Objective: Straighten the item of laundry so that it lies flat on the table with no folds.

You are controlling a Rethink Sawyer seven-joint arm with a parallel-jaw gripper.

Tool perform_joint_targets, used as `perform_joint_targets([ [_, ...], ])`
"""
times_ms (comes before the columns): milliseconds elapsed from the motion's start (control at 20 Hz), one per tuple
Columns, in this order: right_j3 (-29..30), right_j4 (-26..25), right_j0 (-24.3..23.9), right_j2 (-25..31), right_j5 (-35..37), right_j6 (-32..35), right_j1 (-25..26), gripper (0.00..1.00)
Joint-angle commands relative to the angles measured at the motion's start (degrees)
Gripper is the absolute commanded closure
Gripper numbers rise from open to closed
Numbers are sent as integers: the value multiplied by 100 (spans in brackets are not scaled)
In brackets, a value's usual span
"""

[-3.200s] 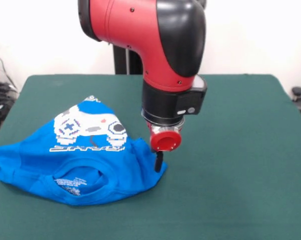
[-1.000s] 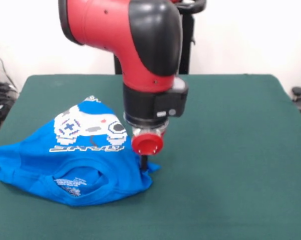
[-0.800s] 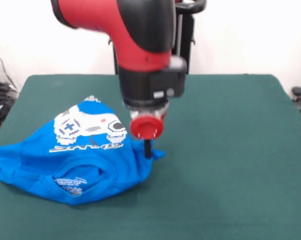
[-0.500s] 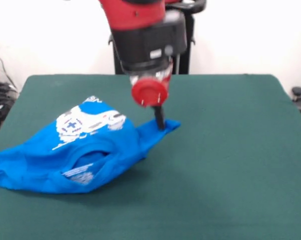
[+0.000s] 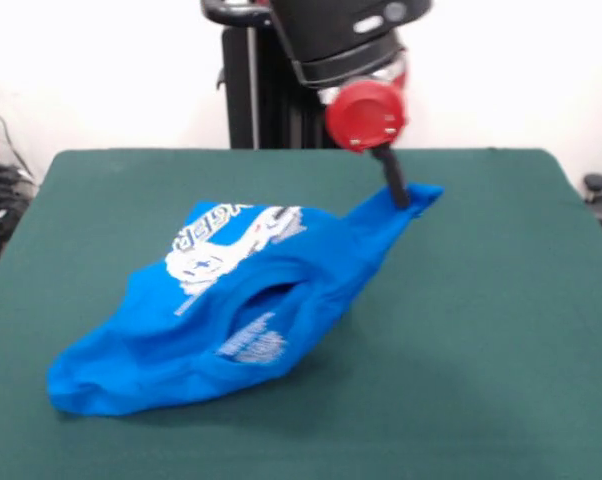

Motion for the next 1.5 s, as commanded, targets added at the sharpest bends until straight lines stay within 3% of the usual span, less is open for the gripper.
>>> perform_joint_targets([
  [50,890,157,177,1318,-588,-346,384,100],
  [600,1040,378,652,1559,-1384,731,333,100],
  [850,493,512,1118,1220,-1288,983,382,100],
  [1100,-779,516,1758,390,-736,1151,788,100],
  [1300,-2457,350,2295,-635,-72,1427,1666,100],
  [1500,-3590,411,2593,-1237,219,1714,2428,100],
])
